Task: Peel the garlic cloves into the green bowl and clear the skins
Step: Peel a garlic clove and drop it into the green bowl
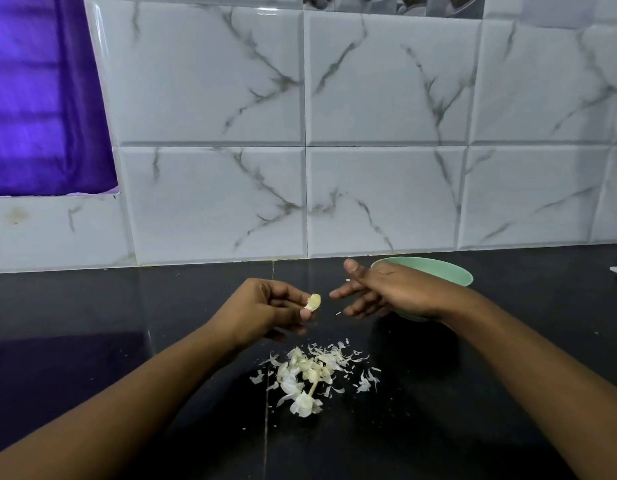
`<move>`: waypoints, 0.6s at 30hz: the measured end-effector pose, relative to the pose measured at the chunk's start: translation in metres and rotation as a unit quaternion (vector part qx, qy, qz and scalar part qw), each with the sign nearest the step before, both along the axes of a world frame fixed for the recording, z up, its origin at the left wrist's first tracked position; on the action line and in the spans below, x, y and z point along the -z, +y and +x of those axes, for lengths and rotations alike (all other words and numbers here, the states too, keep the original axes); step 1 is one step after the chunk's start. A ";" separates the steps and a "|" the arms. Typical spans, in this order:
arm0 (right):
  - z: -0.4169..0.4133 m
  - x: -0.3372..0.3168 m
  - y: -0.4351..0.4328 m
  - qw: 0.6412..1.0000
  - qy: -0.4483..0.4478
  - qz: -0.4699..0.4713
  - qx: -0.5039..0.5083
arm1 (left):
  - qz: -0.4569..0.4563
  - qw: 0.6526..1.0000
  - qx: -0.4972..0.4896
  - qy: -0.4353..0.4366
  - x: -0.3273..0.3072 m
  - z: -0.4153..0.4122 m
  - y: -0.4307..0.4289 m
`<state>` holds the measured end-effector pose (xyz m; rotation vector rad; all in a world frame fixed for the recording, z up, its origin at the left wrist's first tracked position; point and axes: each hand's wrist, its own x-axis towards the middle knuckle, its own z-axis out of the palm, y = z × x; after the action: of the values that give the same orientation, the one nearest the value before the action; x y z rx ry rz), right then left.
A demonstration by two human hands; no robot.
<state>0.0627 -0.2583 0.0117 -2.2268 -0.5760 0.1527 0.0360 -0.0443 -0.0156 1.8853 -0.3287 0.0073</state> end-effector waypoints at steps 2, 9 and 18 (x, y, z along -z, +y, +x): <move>-0.001 0.000 0.001 0.999 -0.013 0.044 -0.002 | 0.001 1.000 -0.003 -0.010 0.000 0.000 0.000; 0.004 0.011 0.007 0.992 -0.100 0.070 -0.022 | -0.001 0.999 -0.015 -0.036 0.000 0.001 -0.002; 0.004 0.016 0.015 0.938 -0.335 0.005 -0.090 | 0.050 0.995 -0.031 -0.079 -0.001 0.001 -0.002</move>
<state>0.0672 -0.2428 -0.0044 -2.1868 -1.1393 -0.5383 0.0366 -0.0463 -0.0144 1.9977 -0.3842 0.1864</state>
